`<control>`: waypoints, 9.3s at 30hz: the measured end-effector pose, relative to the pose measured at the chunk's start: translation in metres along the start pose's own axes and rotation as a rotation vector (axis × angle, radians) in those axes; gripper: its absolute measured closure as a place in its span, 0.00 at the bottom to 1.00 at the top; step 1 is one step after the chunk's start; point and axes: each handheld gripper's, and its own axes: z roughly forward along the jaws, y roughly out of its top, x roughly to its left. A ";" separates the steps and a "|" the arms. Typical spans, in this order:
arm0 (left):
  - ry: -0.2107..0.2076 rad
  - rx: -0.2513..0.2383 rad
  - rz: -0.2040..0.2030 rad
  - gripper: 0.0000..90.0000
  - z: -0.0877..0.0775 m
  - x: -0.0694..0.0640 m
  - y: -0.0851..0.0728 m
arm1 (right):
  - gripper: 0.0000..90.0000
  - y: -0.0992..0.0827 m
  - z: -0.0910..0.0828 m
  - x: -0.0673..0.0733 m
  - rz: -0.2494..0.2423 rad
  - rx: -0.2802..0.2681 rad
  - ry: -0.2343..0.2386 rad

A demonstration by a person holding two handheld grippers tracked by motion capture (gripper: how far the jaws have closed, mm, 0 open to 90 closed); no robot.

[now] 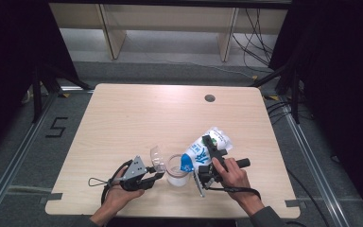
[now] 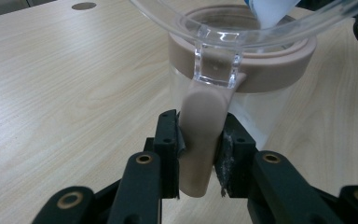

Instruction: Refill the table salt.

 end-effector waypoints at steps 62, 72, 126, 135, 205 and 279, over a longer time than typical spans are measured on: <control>0.007 0.005 0.001 0.80 -0.001 -0.001 0.000 | 0.63 0.000 0.001 -0.001 -0.011 -0.027 -0.033; 0.007 0.005 0.001 0.80 -0.001 -0.001 0.000 | 0.64 0.000 0.001 -0.002 -0.016 -0.028 -0.033; 0.009 0.004 0.002 0.80 -0.001 -0.001 0.001 | 0.66 0.000 0.001 -0.004 -0.035 -0.035 -0.053; 0.010 0.006 0.003 0.80 -0.001 -0.001 0.001 | 0.67 0.000 0.001 -0.004 -0.031 -0.035 -0.051; 0.001 -0.004 0.004 0.80 -0.002 0.000 0.001 | 0.71 0.001 -0.001 -0.004 -0.036 -0.023 -0.038; 0.011 0.004 0.005 0.80 -0.003 -0.001 0.002 | 0.73 0.001 -0.001 -0.006 -0.014 -0.028 -0.032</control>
